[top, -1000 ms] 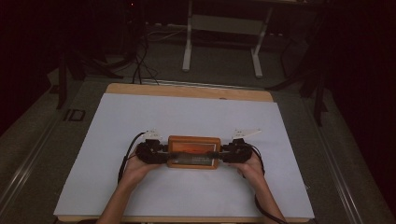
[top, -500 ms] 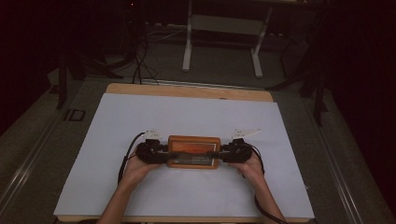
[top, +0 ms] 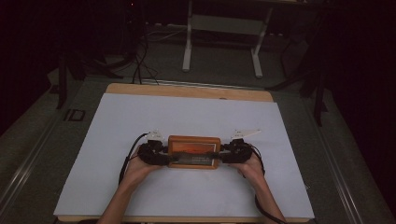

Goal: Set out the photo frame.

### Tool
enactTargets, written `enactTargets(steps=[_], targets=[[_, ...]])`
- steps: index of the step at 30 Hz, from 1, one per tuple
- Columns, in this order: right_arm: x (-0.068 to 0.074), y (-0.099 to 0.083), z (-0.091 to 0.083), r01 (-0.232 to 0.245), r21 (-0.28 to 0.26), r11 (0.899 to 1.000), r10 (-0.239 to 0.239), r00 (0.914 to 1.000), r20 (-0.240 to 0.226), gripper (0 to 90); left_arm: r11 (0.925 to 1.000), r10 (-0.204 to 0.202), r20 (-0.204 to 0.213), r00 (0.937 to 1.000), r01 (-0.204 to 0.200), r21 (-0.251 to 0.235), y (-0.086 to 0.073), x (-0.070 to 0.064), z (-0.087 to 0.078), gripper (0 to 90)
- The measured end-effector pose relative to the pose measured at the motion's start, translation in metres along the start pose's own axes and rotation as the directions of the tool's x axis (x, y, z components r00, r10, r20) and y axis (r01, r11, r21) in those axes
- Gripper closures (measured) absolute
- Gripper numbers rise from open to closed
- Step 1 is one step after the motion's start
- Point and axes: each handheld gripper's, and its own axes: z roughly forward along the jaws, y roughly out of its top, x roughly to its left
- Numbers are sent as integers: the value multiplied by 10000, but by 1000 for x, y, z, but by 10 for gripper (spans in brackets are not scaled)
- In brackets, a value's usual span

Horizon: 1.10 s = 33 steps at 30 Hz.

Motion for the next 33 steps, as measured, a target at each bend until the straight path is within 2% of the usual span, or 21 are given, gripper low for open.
enactTargets(steps=[9, 17, 22, 33], targets=[[3, 2, 0, 104, 310, 9995, -115, 9994, 339, 423, 10000, 19, -185, 9998, -20, -3, 1, -1, -1, 413], [9, 9, -2, 238, 525, 9983, -284, 9956, 890, 340, 9998, 178, -506, 9986, -183, -90, 4, -5, -6, 368], [10, 11, -9, 191, 409, 9990, -236, 9933, 1134, 309, 9992, 314, -692, 9971, -331, -232, 5, -8, -12, 343], [14, 15, -24, 252, 206, 9995, -276, 9912, 1295, 285, 9965, 455, -920, 9947, -517, -663, 5, -9, -25, 317]])
